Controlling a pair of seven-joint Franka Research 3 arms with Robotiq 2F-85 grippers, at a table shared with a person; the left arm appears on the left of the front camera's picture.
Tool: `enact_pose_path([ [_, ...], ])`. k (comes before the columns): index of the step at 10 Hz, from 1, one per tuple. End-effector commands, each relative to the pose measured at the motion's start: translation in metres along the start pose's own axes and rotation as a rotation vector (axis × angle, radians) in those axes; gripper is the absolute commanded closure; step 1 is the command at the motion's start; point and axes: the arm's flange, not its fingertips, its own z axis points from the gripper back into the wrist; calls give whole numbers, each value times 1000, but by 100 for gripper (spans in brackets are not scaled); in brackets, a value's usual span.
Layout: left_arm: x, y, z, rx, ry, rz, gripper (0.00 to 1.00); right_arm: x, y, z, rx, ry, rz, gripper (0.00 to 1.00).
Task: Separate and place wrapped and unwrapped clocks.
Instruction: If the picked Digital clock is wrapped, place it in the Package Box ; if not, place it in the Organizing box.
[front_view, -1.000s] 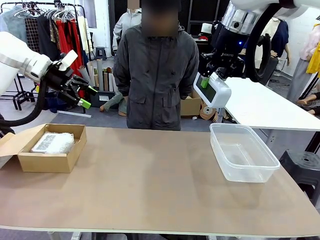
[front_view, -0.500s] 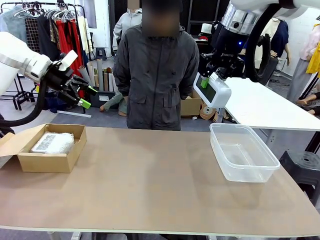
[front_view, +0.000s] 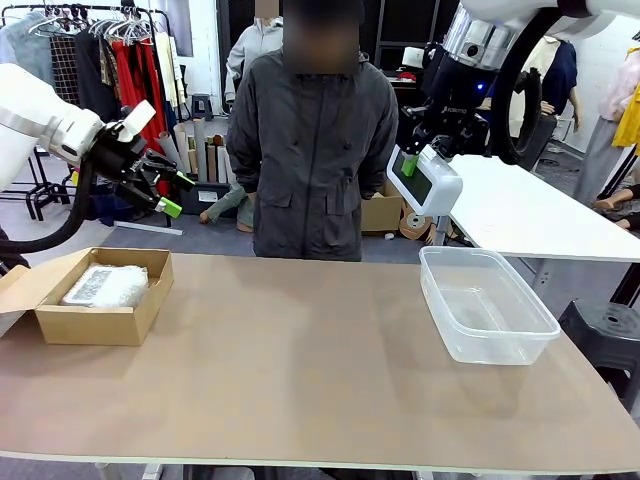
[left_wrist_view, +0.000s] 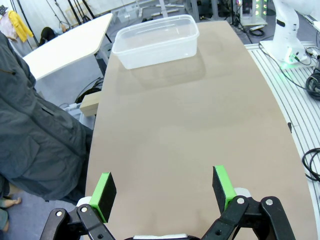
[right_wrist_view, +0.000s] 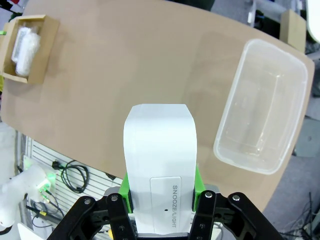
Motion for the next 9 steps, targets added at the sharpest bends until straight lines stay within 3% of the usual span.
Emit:
enact_pose_path([
  [1,1,-5,0,11,0,-4,0,-1,0,3,0,-6,2,100],
  [2,1,-5,0,11,0,-4,0,0,0,0,0,0,0,100],
  [9,1,-5,0,11,0,-4,0,-2,-103,-22,-119,-34,-67,100],
])
